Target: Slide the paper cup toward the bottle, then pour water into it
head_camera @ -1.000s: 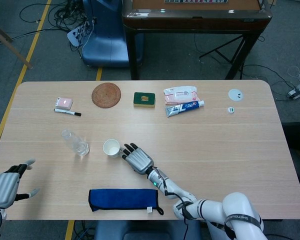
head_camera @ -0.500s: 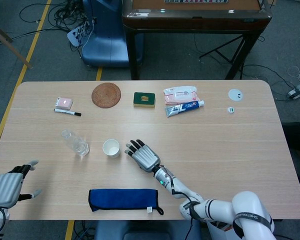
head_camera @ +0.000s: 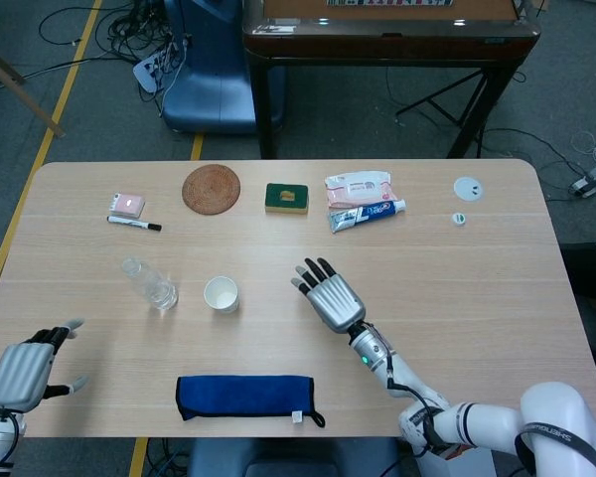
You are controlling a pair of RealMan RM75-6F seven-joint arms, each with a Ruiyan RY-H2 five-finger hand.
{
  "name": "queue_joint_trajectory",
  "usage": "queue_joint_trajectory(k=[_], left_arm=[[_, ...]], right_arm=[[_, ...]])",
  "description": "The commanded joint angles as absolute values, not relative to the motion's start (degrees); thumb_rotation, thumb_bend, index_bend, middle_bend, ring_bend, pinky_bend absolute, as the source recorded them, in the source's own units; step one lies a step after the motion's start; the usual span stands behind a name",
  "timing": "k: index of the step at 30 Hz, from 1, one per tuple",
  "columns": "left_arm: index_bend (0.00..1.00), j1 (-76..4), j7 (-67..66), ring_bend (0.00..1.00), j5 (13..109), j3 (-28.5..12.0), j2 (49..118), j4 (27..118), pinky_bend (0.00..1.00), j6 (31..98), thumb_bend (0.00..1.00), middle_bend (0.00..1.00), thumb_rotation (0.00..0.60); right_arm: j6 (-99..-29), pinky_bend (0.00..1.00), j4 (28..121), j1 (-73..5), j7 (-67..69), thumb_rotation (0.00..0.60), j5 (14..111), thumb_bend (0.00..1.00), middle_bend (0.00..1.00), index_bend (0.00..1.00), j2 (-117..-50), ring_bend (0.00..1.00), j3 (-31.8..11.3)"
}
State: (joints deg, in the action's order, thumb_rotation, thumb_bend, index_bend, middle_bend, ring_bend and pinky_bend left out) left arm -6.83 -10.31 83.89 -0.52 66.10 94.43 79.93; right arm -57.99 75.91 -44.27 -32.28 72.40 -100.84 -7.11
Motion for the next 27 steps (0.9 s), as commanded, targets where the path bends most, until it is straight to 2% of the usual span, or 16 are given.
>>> queue_joint_trajectory(k=[1, 8, 15, 27], left_arm=[[0.23, -6.93, -10.29, 0.34, 84.32, -0.61, 66.29, 94.34, 0.57, 80.26, 0.0, 0.36, 0.6], [0.23, -7.13, -9.26, 0.34, 86.33, -0.61, 67.33, 93.39, 0.57, 81.48, 0.0, 0.36, 0.6], [0.24, -7.43, -9.68, 0.34, 86.76, -0.54, 68.11, 93.26, 0.57, 81.35, 0.0, 0.36, 0.6], [0.24, -8.1, -11.82, 0.34, 86.9, -0.58, 69.26, 93.93, 0.57, 80.79, 0.0, 0.36, 0.6]], right_arm=[[-61.54, 0.12, 81.13, -41.15, -36.53, 0.6, 72.36, 0.54, 0.16, 0.23, -96.86, 0.02, -5.41], [-66.65, 0.12, 88.46, -36.55, -40.23, 0.6, 72.3, 0.53, 0.17, 0.23, -90.85, 0.02, -2.89], [-73.66, 0.12, 92.06, -31.3, -40.53, 0.6, 75.97, 0.52, 0.18, 0.23, -85.45, 0.03, -0.13], [-81.31, 0.13, 92.6, -22.87, -32.98, 0.6, 81.35, 0.52, 0.18, 0.23, -79.23, 0.04, 3.57]])
